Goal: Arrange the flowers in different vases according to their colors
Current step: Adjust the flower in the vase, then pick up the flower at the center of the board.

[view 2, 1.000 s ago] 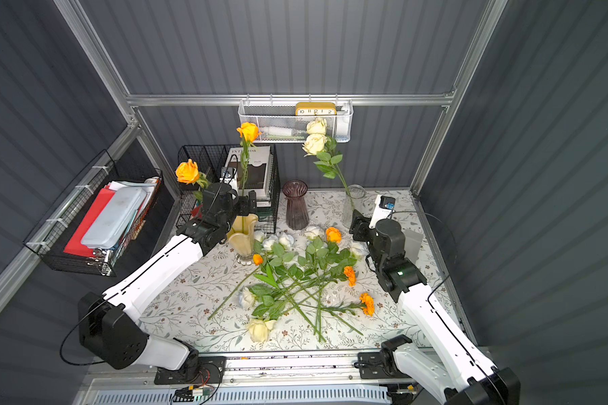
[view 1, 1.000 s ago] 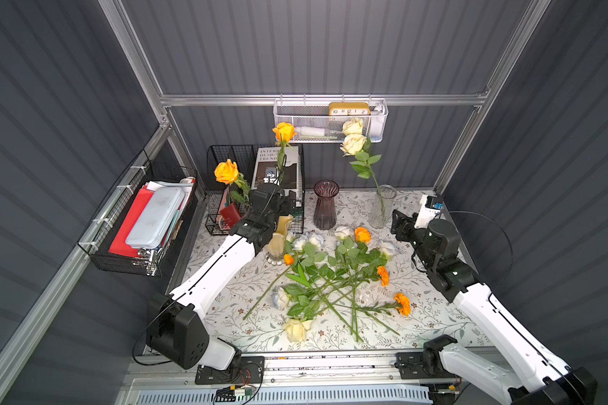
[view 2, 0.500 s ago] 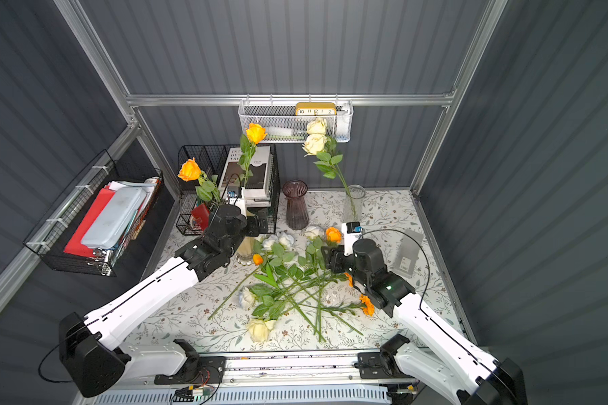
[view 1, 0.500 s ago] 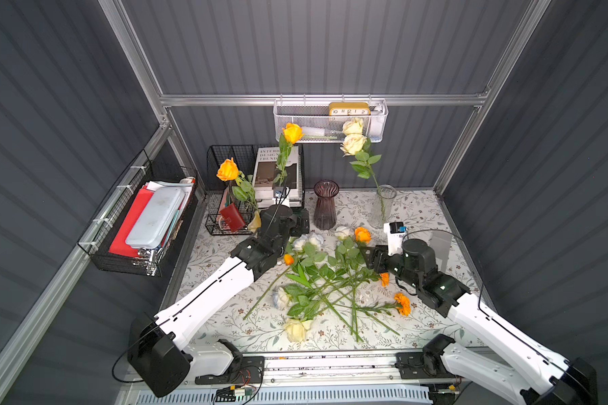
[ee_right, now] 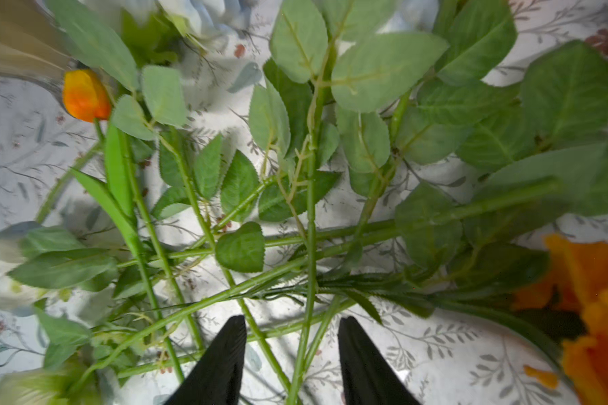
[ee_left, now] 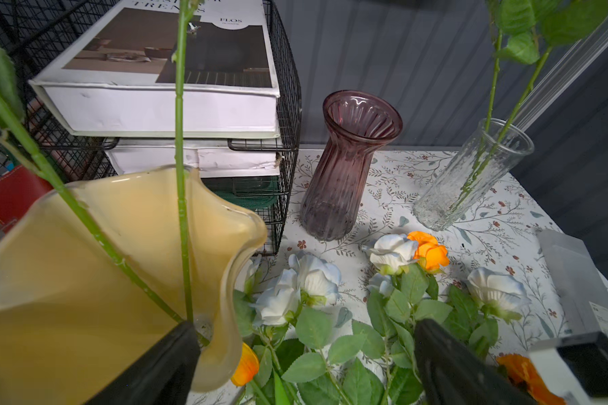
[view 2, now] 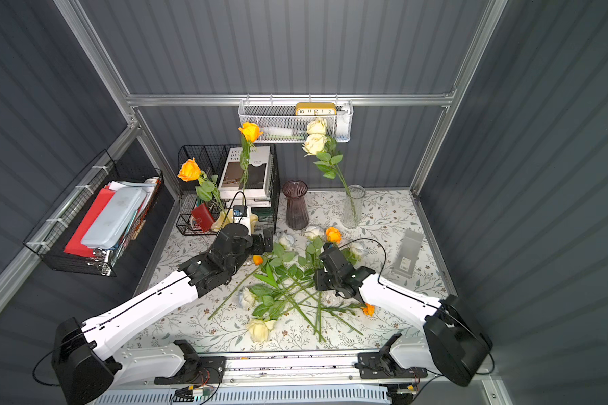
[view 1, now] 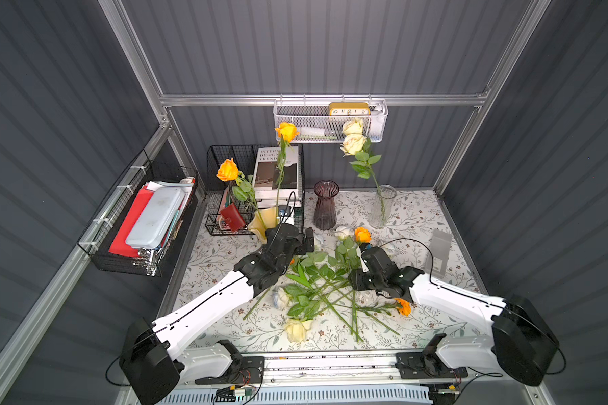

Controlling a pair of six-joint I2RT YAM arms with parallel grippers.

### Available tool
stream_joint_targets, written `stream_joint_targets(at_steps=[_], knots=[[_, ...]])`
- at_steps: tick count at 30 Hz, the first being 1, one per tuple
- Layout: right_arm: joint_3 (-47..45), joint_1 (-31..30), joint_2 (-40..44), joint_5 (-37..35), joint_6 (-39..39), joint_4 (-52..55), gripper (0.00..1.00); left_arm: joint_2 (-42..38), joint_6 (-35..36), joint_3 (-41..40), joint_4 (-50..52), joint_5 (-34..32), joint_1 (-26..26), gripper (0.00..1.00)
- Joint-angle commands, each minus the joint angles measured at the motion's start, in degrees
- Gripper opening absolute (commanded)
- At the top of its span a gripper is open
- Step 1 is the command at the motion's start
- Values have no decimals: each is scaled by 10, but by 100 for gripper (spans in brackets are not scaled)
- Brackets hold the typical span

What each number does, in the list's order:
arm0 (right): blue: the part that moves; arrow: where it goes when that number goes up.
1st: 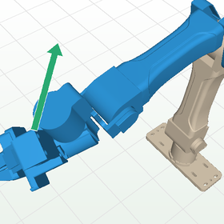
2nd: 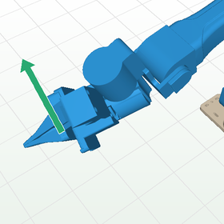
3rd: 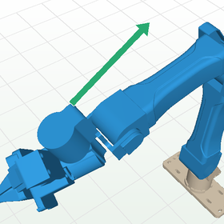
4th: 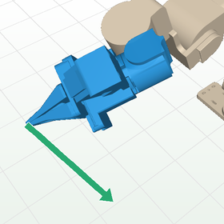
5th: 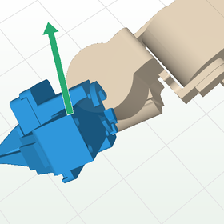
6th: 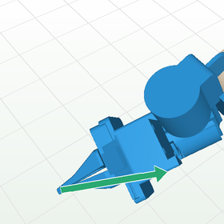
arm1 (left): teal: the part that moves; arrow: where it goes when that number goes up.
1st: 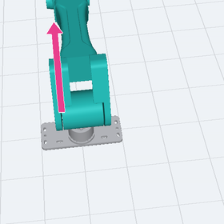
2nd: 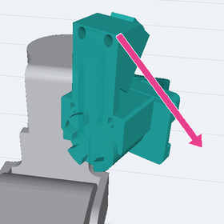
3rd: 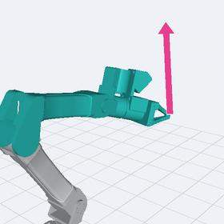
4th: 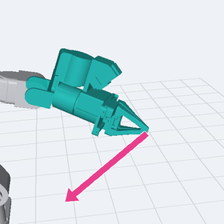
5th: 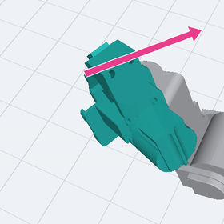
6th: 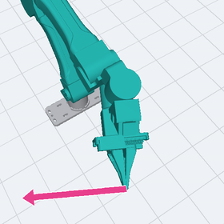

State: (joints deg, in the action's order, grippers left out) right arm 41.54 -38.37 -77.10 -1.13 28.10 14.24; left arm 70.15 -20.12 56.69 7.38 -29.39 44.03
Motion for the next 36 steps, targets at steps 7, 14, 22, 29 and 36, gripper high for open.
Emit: stream_joint_targets(at_steps=[7,14,22,29,36], knots=[[70,0,-85,-35,-15,28,39,-18,-14,-20,-10,15,7,99],[92,5,-138,-34,-26,31,34,-27,-19,-31,-13,11,7,99],[93,6,-152,-43,-31,33,28,-34,-21,-35,-14,11,8,99],[101,6,-170,-40,-35,26,17,-33,-21,-39,-16,9,7,99],[116,6,-157,-50,-42,34,0,-39,-22,-45,-18,11,7,99]])
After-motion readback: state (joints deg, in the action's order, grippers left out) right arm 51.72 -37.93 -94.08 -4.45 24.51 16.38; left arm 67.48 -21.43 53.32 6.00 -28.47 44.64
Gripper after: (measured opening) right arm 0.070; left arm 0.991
